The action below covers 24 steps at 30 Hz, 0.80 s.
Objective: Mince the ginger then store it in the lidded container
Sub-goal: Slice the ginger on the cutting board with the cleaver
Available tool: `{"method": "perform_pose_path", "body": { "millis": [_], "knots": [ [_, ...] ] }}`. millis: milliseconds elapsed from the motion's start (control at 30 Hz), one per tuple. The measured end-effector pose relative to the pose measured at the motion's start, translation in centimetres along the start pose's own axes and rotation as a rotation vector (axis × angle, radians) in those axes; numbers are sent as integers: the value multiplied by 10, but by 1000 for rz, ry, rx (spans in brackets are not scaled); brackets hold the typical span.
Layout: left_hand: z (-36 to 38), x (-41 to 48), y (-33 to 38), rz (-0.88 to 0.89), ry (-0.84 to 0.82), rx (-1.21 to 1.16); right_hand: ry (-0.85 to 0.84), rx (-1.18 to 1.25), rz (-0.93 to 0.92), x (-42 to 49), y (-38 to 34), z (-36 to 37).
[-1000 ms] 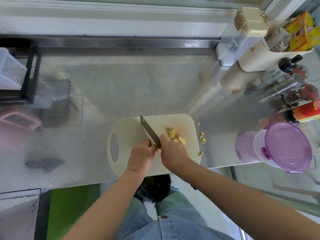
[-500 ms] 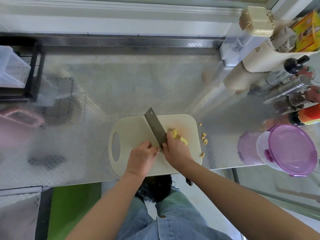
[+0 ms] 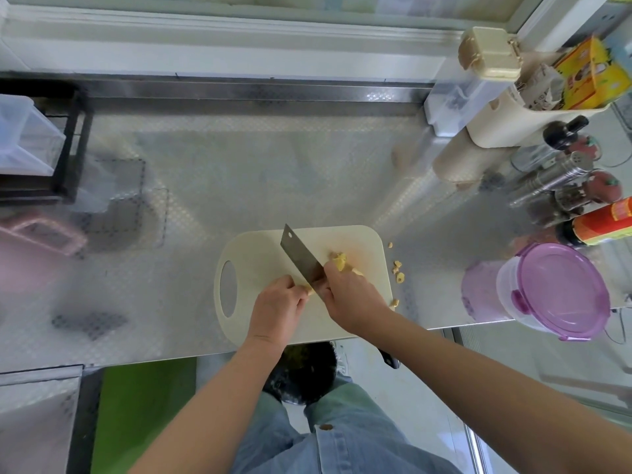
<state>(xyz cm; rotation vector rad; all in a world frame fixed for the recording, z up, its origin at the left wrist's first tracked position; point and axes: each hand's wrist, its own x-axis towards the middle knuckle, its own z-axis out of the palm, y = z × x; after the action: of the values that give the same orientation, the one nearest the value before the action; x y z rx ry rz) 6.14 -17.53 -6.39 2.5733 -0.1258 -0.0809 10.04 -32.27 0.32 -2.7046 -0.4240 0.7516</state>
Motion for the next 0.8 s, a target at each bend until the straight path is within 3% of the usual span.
{"method": "perform_pose_path", "body": {
  "millis": [800],
  "knots": [
    [-4, 5, 0, 77, 2, 32, -28, -103, 32, 18, -14, 17]
  ]
}}
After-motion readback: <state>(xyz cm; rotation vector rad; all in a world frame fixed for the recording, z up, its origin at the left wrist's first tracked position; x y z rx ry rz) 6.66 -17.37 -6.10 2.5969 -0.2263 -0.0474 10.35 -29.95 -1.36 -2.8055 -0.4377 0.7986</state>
